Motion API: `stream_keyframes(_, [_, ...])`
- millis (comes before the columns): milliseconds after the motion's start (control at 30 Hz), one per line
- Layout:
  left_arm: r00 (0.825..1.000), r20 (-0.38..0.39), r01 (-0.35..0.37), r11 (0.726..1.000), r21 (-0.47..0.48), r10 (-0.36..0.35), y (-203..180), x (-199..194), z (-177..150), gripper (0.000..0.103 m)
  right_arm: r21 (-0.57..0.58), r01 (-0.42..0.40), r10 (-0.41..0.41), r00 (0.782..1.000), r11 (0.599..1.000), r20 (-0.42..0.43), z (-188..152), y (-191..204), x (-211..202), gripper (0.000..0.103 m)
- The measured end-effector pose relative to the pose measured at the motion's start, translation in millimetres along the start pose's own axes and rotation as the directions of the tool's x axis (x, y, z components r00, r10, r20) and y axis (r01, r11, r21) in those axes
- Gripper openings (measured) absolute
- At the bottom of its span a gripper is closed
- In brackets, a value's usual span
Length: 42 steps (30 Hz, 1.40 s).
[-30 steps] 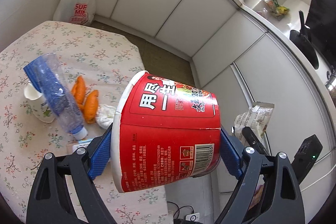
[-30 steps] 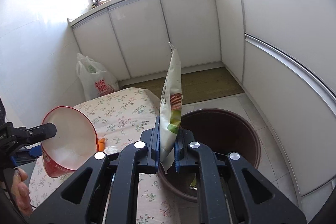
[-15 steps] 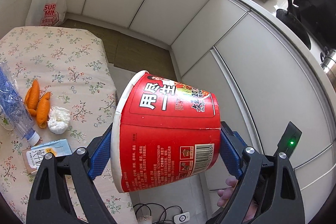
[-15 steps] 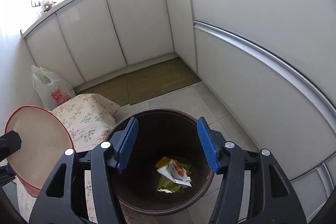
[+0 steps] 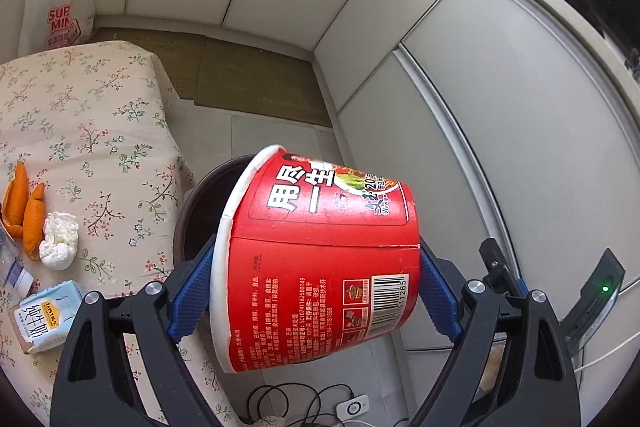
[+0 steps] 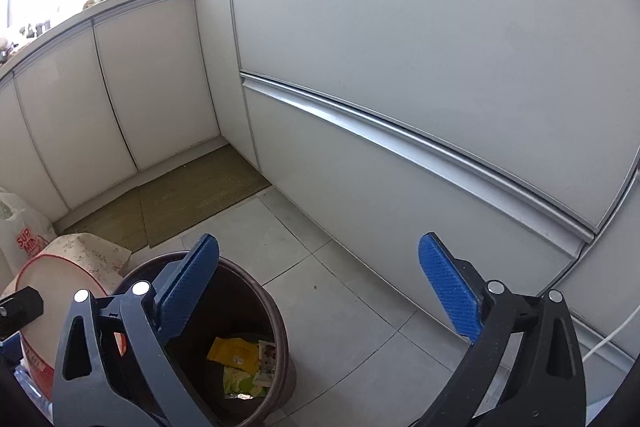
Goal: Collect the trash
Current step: 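Carry the red cup and white wrapper over the bin and release both, then move both grippers back over the table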
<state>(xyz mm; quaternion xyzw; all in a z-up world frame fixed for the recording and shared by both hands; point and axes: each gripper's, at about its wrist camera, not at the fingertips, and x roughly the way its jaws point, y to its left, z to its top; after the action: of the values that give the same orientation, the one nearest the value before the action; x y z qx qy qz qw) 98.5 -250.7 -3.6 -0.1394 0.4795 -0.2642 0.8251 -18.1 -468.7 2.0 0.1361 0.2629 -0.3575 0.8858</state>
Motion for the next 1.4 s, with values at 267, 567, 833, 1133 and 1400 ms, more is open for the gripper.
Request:
stream_keyframes(267, [0.998, -0.039, -0.038, 0.999, 0.021, 0.039, -2, 17, -4, 0.088, -0.016, 0.009, -0.009, 1.000, 1.000, -0.010, 1, 5, 7, 0.096])
stream_keyframes(567, [0.998, -0.023, -0.066, 0.997, 0.041, 0.066, 0, 12, -5, 0.090, -0.028, -0.004, 0.003, 1.000, 1.000, -0.025, -2, 11, 3, 0.096])
stream_keyframes(833, [0.989, 0.007, -0.147, 0.987, 0.061, 0.147, 18, -5, -12, 0.090, -0.060, -0.037, 0.036, 0.999, 0.998, -0.021, -7, 22, -8, 0.096])
stream_keyframes(1133, [0.964, 0.019, -0.265, 0.964, 0.004, 0.265, 71, -34, -22, 0.090, -0.151, -0.128, 0.120, 0.991, 0.980, -0.060, -22, 68, -21, 0.096])
stream_keyframes(1400, [0.924, 0.029, -0.377, 0.921, -0.100, 0.382, 143, -78, -27, 0.090, -0.244, -0.247, 0.222, 0.967, 0.938, -0.125, -39, 137, -35, 0.096])
